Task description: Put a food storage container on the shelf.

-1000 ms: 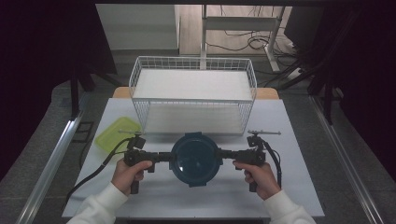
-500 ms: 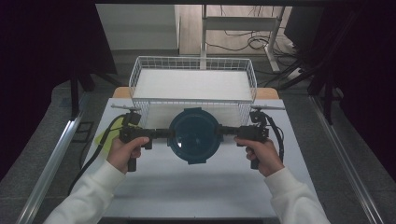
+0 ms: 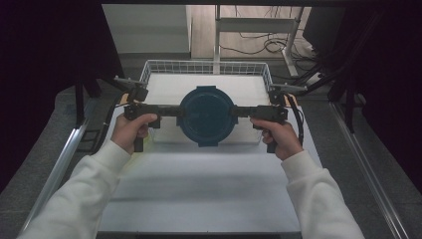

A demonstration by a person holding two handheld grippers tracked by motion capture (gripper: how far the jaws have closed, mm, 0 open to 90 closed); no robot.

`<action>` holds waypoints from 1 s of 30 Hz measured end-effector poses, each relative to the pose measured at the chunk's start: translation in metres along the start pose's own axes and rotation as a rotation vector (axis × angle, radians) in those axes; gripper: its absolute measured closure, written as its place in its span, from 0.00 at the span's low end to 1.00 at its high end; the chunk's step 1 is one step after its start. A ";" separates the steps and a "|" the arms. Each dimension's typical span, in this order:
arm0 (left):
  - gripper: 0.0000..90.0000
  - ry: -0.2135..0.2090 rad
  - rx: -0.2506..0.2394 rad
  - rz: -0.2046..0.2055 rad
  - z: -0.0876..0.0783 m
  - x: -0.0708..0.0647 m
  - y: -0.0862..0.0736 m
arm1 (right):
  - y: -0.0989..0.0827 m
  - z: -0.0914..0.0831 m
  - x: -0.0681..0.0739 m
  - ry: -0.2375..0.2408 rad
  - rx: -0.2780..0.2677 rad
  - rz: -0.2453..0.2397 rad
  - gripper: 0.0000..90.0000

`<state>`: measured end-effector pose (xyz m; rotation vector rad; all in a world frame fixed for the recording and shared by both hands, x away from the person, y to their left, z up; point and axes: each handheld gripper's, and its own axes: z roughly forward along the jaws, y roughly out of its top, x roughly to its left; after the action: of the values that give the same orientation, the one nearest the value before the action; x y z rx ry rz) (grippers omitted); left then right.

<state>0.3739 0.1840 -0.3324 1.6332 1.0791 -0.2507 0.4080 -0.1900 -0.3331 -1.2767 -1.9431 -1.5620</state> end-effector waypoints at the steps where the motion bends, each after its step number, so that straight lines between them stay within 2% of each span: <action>1: 0.64 0.000 0.001 0.003 0.000 0.001 0.003 | 0.004 0.000 0.000 -0.003 0.001 -0.002 0.64; 8: 0.64 -0.003 -0.017 0.009 0.000 0.009 0.032 | 0.030 0.006 -0.003 0.006 -0.015 0.013 0.64; 15: 0.64 -0.021 -0.035 0.001 0.005 0.023 0.056 | 0.055 0.012 -0.007 -0.004 -0.016 0.019 0.64; 21: 0.64 -0.033 -0.036 -0.011 0.011 0.038 0.069 | 0.073 0.017 -0.013 -0.028 -0.014 0.017 0.64; 26: 0.64 -0.029 -0.049 -0.025 0.014 0.045 0.075 | 0.081 0.023 -0.019 -0.033 -0.017 0.028 0.64; 30: 0.64 -0.022 -0.032 -0.038 0.016 0.051 0.076 | 0.082 0.028 -0.023 -0.043 -0.011 0.041 0.64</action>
<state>0.4652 0.1981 -0.3210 1.5788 1.0933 -0.2741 0.4936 -0.1758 -0.3102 -1.3567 -1.9236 -1.5398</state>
